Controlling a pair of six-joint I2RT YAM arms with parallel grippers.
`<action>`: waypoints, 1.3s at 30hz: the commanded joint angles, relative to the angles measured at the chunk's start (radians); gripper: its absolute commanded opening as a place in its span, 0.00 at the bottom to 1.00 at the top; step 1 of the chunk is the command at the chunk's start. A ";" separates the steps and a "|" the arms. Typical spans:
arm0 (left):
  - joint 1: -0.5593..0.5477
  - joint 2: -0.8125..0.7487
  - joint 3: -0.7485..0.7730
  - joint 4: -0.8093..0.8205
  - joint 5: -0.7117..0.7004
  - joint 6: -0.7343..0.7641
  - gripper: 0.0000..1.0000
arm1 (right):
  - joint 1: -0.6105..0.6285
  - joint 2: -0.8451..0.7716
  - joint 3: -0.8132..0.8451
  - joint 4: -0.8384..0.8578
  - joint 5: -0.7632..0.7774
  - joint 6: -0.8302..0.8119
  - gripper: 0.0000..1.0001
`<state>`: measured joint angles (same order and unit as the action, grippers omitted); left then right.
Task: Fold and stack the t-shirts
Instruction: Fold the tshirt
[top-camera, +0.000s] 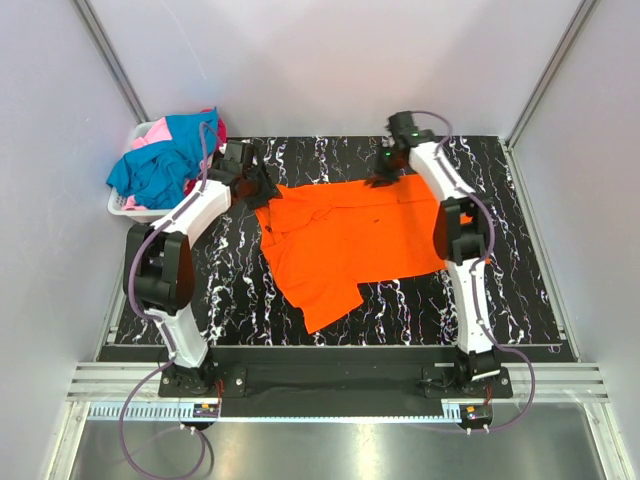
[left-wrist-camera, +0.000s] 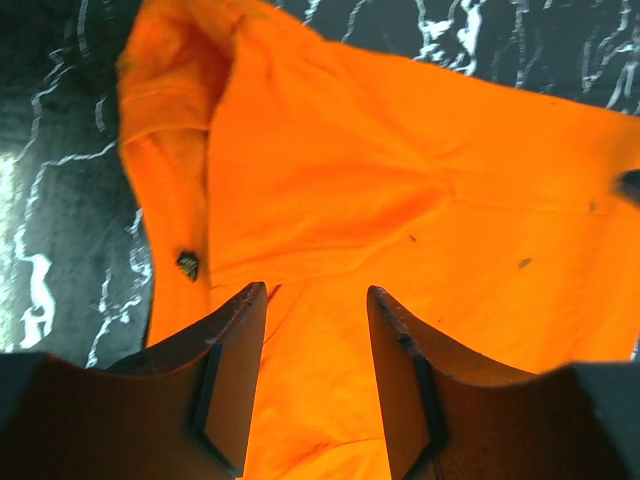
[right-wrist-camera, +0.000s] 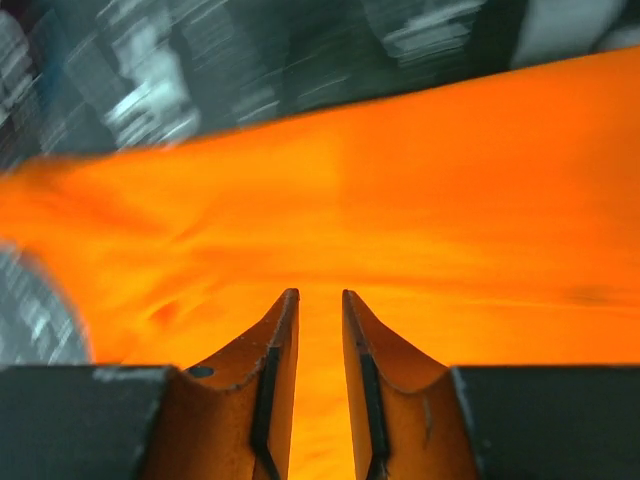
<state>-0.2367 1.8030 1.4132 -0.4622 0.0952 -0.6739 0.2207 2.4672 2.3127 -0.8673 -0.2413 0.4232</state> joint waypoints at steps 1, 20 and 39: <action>-0.001 0.022 0.059 0.039 0.041 -0.006 0.48 | 0.026 -0.016 0.051 0.045 -0.184 -0.009 0.30; 0.016 0.075 -0.002 0.028 0.064 -0.052 0.41 | 0.272 -0.062 -0.228 0.235 -0.175 -0.032 0.33; 0.023 0.048 -0.068 0.050 0.043 -0.029 0.43 | 0.309 -0.042 -0.148 0.214 0.036 -0.066 0.36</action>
<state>-0.2203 1.9034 1.3468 -0.4519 0.1497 -0.7193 0.5354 2.4641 2.1048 -0.6395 -0.2592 0.3885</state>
